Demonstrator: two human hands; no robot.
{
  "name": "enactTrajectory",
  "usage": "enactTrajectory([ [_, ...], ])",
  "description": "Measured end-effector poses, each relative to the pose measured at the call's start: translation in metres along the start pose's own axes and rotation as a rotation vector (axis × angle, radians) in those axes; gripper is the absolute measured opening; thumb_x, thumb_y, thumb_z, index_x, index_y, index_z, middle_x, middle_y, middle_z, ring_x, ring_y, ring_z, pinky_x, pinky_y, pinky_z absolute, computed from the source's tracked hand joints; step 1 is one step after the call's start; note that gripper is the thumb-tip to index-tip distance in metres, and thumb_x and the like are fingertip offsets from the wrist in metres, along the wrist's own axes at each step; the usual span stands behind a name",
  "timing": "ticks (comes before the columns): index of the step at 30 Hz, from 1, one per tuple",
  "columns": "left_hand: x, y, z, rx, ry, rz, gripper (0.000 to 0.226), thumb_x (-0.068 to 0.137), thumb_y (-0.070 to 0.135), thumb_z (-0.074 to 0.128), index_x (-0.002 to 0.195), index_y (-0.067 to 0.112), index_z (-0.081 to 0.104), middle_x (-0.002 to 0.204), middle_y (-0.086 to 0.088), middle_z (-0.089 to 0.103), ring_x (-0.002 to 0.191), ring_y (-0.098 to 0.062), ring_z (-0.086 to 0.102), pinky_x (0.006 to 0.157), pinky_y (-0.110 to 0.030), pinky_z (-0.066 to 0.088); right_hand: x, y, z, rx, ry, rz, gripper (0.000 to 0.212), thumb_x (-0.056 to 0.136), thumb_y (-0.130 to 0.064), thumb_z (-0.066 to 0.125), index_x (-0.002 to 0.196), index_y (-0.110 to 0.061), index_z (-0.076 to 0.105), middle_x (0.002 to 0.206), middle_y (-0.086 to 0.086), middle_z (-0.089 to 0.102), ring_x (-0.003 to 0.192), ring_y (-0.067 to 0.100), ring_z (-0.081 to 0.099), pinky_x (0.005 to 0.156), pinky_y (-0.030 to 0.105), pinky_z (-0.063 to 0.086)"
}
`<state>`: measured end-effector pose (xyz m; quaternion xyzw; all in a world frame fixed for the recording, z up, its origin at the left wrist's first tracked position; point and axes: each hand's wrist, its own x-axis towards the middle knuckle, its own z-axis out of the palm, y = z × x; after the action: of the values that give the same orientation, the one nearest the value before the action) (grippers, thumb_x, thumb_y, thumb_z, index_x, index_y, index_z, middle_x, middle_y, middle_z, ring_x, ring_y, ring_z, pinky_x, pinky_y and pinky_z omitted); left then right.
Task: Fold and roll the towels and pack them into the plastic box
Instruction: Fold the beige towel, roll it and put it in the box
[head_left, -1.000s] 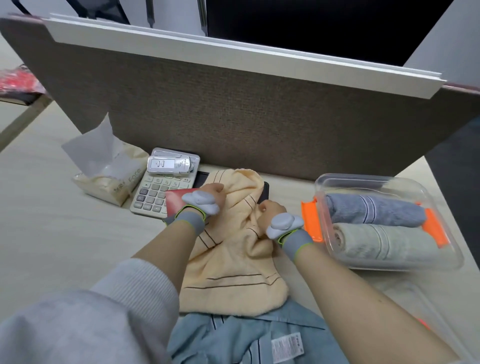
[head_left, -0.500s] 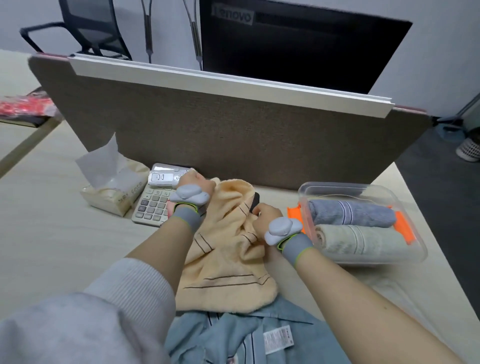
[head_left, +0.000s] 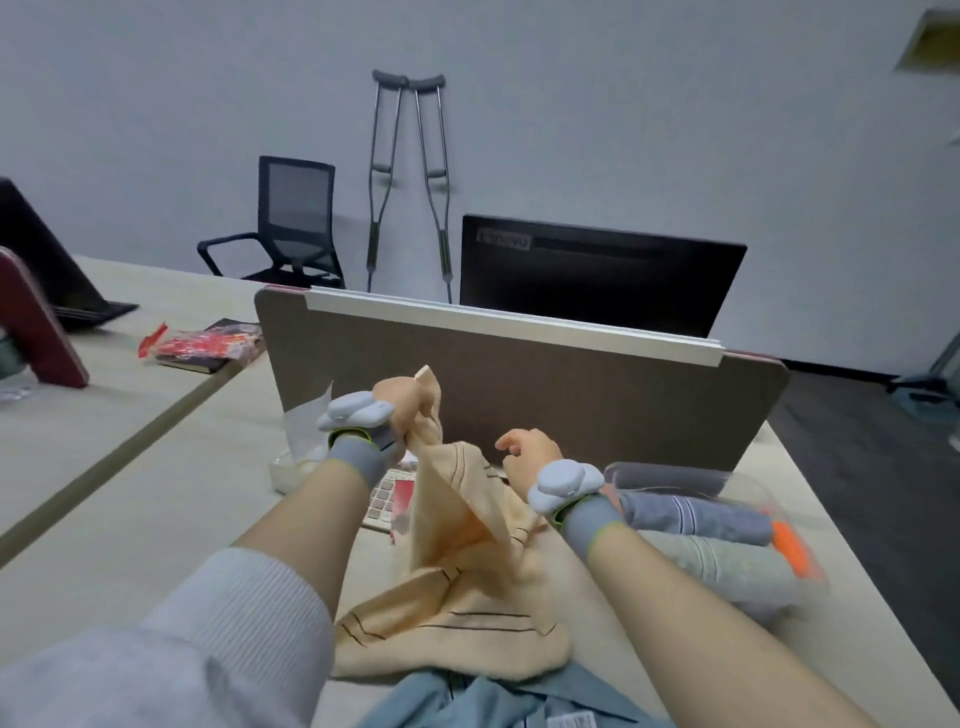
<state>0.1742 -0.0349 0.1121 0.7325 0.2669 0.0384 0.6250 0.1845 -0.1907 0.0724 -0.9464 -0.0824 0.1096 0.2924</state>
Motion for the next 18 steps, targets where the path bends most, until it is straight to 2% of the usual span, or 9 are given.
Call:
enactTrajectory([
  [3,-0.029,0.016,-0.023,-0.027,-0.013,0.085,0.021,0.08,-0.004,0.051,0.063,0.008,0.054,0.067,-0.009,0.05,0.072,-0.025,0.051,0.065,-0.029,0.041,-0.016,-0.022,-0.005,0.025,-0.016,-0.068,0.042,0.092,-0.003,0.041,0.131,-0.012,0.054,0.135,0.012,0.051,0.125,0.027,0.049,0.098,0.026,0.038],
  [5,-0.042,0.026,-0.029,-0.043,-0.034,0.141,0.022,0.082,-0.004,0.052,0.067,0.009,0.062,0.071,-0.009,0.057,0.072,-0.022,0.055,0.069,-0.028,0.045,-0.021,-0.031,-0.006,0.054,-0.015,-0.095,0.044,0.092,-0.004,0.041,0.134,-0.013,0.05,0.136,0.012,0.05,0.125,0.027,0.049,0.098,0.026,0.039],
  [7,-0.052,0.037,-0.032,-0.032,-0.054,0.197,0.025,0.083,-0.005,0.05,0.069,0.009,0.064,0.074,-0.006,0.059,0.074,-0.019,0.056,0.077,-0.031,0.046,-0.022,-0.04,-0.007,0.088,0.008,-0.129,0.048,0.093,-0.005,0.043,0.14,-0.016,0.043,0.14,0.012,0.044,0.126,0.026,0.048,0.098,0.028,0.04],
  [9,-0.064,0.047,-0.035,-0.006,-0.065,0.281,0.021,0.088,-0.002,0.049,0.079,0.007,0.066,0.076,-0.001,0.059,0.074,-0.014,0.054,0.078,-0.032,0.046,-0.024,-0.05,-0.01,0.138,0.045,-0.176,0.052,0.092,-0.008,0.047,0.142,-0.019,0.039,0.143,0.012,0.038,0.127,0.028,0.046,0.101,0.031,0.04],
  [11,-0.073,0.057,-0.043,0.03,-0.059,0.356,0.018,0.093,0.004,0.05,0.084,0.01,0.065,0.078,0.002,0.058,0.074,-0.011,0.053,0.075,-0.03,0.046,-0.027,-0.065,-0.015,0.15,0.069,-0.263,0.05,0.089,-0.014,0.053,0.138,-0.022,0.046,0.143,0.009,0.04,0.131,0.029,0.041,0.107,0.036,0.038],
  [13,-0.078,0.064,-0.051,0.052,-0.047,0.405,0.023,0.093,0.006,0.051,0.076,0.015,0.063,0.081,0.003,0.059,0.08,-0.013,0.054,0.078,-0.032,0.045,-0.032,-0.078,-0.019,0.122,0.077,-0.336,0.045,0.086,-0.019,0.058,0.131,-0.023,0.054,0.141,0.006,0.042,0.132,0.029,0.037,0.109,0.038,0.035],
  [16,-0.088,0.073,-0.058,0.066,-0.039,0.439,0.023,0.093,0.006,0.051,0.076,0.016,0.062,0.078,0.004,0.057,0.077,-0.011,0.054,0.079,-0.032,0.042,-0.038,-0.088,-0.026,0.225,0.042,-0.351,0.043,0.084,-0.014,0.06,0.127,-0.019,0.057,0.137,0.006,0.049,0.122,0.027,0.048,0.097,0.033,0.042],
  [18,-0.093,0.079,-0.061,0.059,-0.026,0.457,0.018,0.094,0.008,0.052,0.082,0.016,0.062,0.077,0.006,0.057,0.073,-0.007,0.052,0.079,-0.032,0.042,-0.042,-0.089,-0.03,0.289,-0.022,-0.317,0.037,0.083,-0.011,0.059,0.12,-0.015,0.061,0.125,0.004,0.059,0.11,0.024,0.055,0.087,0.031,0.044],
])
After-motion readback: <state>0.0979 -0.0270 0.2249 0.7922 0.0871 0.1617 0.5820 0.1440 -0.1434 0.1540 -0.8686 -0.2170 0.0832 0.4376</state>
